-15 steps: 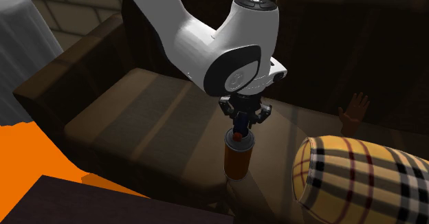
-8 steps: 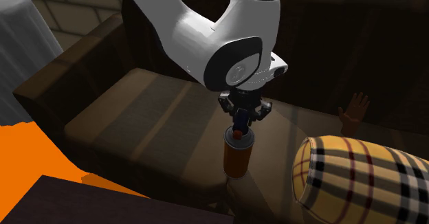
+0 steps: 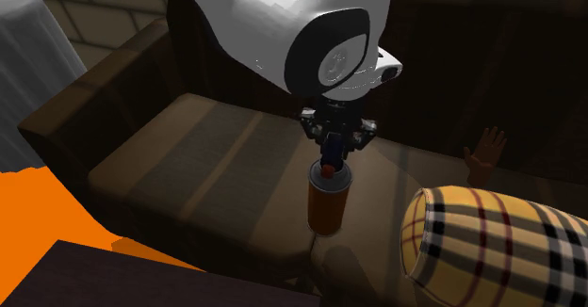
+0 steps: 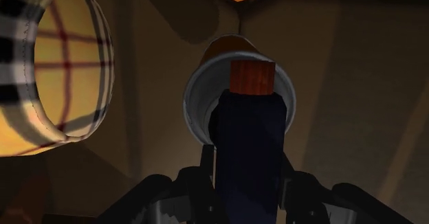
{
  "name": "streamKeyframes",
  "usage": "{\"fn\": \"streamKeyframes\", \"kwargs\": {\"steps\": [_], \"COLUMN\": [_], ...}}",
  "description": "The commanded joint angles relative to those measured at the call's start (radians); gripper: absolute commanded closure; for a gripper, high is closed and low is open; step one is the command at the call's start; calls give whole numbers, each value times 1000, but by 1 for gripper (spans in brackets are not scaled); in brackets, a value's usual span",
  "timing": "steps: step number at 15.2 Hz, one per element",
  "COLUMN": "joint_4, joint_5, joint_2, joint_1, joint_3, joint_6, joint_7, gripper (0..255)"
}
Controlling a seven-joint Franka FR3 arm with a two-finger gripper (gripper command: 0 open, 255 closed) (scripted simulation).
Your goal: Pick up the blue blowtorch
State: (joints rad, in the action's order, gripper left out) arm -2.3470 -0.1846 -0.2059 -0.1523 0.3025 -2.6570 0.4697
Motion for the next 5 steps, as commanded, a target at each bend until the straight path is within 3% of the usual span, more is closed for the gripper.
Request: {"fn": "streamKeyframes", "kwargs": {"steps": [1, 5], "joint_4": [6, 9], "joint_5": [19, 38], "joint_2": [23, 49], "joint_1": [5, 9], "joint_3": [8, 15], "joint_6": [26, 52], "joint_7": [-13, -28], "gripper": [255, 255]}}
